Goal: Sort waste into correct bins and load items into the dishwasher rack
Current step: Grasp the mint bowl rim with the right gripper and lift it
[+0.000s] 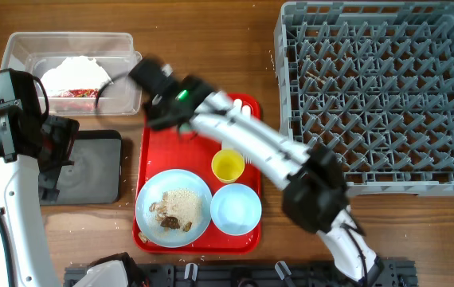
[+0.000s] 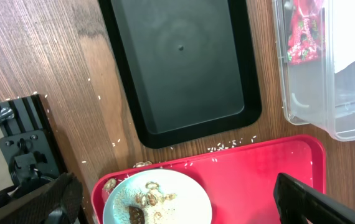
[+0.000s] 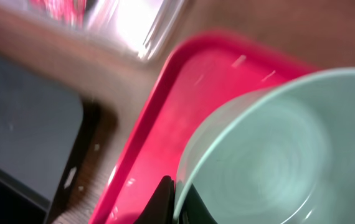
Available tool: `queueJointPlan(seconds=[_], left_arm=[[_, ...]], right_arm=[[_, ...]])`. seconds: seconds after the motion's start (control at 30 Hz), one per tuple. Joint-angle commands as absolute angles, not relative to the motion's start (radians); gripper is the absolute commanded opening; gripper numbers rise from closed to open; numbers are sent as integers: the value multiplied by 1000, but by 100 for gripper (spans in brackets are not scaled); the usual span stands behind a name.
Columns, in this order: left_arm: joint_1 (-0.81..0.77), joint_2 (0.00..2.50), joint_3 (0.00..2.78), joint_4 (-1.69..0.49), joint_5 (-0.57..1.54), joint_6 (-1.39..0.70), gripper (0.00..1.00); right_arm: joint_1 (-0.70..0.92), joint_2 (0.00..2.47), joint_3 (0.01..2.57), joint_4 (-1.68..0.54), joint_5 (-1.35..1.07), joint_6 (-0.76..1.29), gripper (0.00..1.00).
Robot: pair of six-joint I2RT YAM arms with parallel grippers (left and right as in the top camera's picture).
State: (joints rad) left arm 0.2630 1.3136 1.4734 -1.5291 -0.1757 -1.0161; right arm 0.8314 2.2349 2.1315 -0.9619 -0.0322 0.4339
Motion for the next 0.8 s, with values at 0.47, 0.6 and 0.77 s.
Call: queueJointPlan(seconds=[0.47,0.6,0.77], left_arm=[[267,1307,1469,-1531,-192,-1033,100],[267,1307,1469,-1531,-192,-1033,100],[267,1307,1469,-1531,-192,-1033,100]], right_arm=[[-215,2003,2040,-1190,-1052,-112,4],[-334,2003,1896,-1179,-1296,-259,4],[-360,2003,1740,-1016,-1443,-252,4]])
